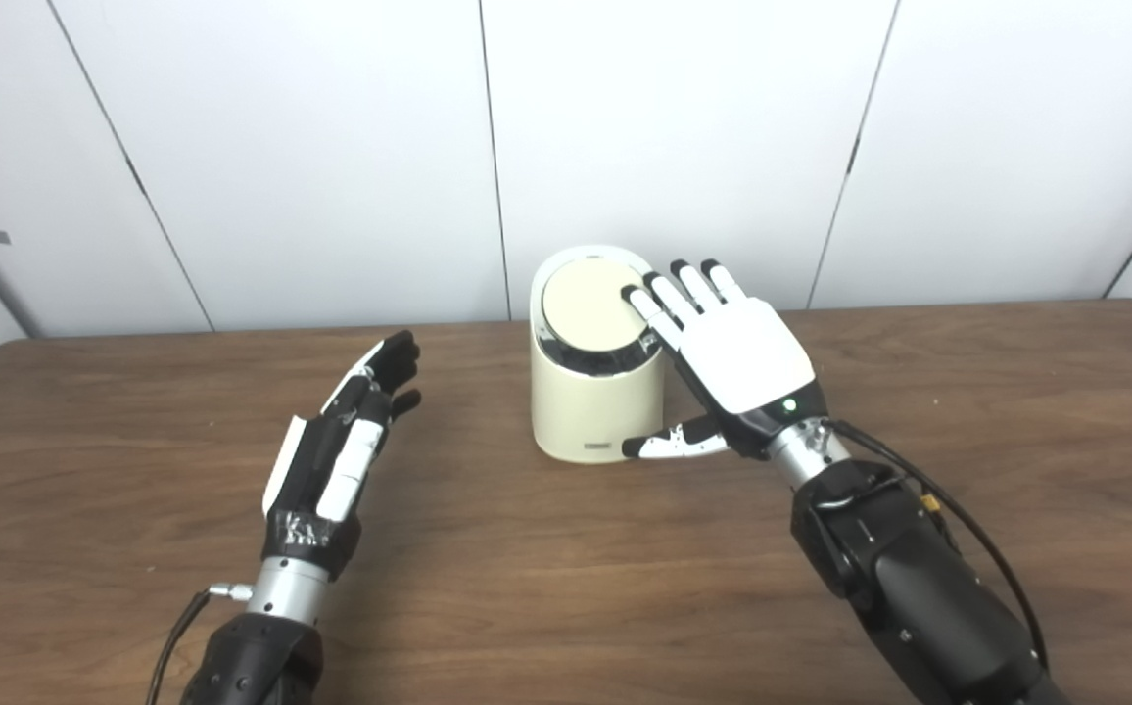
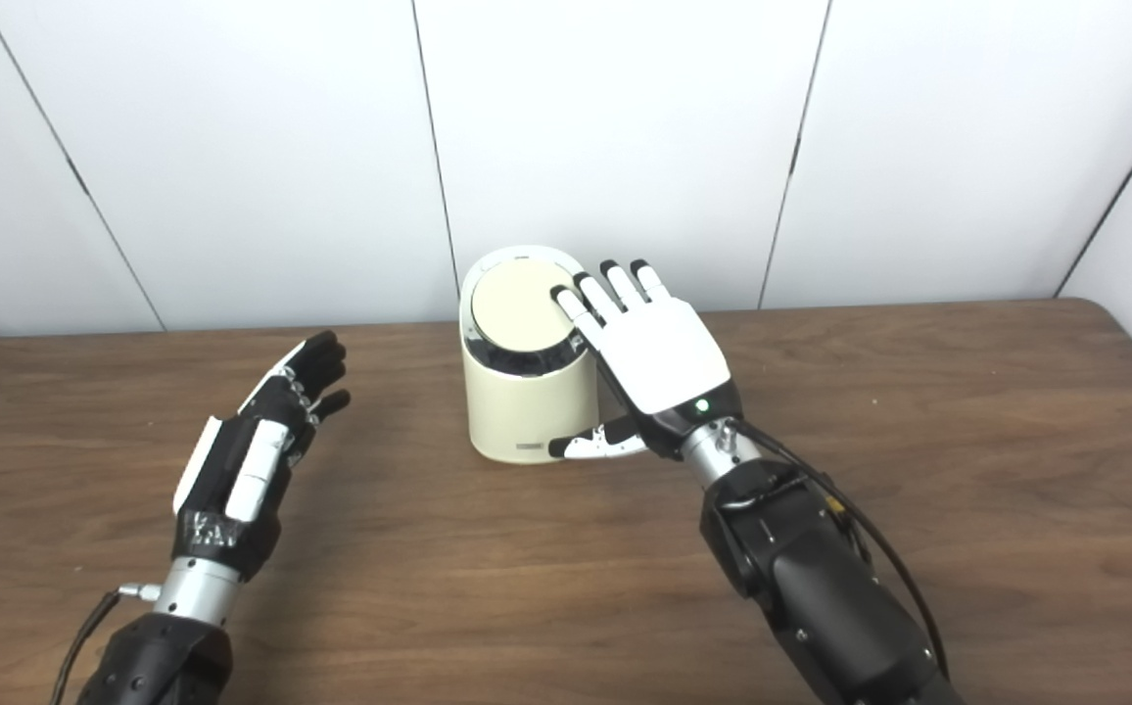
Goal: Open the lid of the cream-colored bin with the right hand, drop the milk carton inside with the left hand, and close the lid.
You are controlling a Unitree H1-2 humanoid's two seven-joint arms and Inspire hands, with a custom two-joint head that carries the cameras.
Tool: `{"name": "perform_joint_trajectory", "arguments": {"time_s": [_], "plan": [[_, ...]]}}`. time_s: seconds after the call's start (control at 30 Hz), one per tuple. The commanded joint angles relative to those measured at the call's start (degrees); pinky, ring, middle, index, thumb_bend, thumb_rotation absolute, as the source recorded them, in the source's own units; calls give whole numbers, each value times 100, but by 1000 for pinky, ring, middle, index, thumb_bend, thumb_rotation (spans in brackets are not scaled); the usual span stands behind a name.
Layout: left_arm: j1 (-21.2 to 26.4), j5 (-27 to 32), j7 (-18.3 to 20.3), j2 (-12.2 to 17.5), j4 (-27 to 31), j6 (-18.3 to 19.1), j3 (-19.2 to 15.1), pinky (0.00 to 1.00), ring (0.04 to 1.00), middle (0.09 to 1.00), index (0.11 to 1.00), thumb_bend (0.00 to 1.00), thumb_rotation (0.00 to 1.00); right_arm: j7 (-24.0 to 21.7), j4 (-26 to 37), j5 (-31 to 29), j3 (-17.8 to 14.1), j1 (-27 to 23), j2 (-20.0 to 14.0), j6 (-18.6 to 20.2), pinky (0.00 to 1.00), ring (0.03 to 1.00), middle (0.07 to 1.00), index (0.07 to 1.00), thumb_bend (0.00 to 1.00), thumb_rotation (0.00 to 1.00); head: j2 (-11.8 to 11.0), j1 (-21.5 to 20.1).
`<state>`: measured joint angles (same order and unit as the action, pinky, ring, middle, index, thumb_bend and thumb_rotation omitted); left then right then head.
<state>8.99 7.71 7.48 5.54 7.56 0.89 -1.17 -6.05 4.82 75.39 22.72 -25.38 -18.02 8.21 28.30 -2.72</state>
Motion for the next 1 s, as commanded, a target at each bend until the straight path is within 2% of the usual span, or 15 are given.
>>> {"name": "perform_joint_trajectory", "arguments": {"time_s": [0.0, 0.33, 0.67, 0.97], "plan": [[210, 11, -2, -19, 74, -161, 5, 905, 941, 916, 930, 791, 799, 212, 133, -33, -129, -99, -1, -18, 1000, 992, 948, 919, 635, 655, 1, -9], [195, -7, 16, -34, 70, -135, 34, 900, 940, 920, 935, 794, 804, 14, 341, -110, -178, 23, 55, 4, 1000, 992, 951, 925, 645, 643, -11, 12], [195, 48, 50, -59, 32, -206, 27, 893, 939, 920, 934, 760, 799, 402, 305, -329, -302, 77, 127, -95, 1000, 1000, 974, 953, 662, 619, -16, 2], [210, 50, 75, -69, -6, -234, 41, 892, 940, 924, 936, 756, 801, 217, 496, -366, -286, 102, 170, -110, 1000, 1000, 1000, 974, 654, 611, -40, 12]]}}
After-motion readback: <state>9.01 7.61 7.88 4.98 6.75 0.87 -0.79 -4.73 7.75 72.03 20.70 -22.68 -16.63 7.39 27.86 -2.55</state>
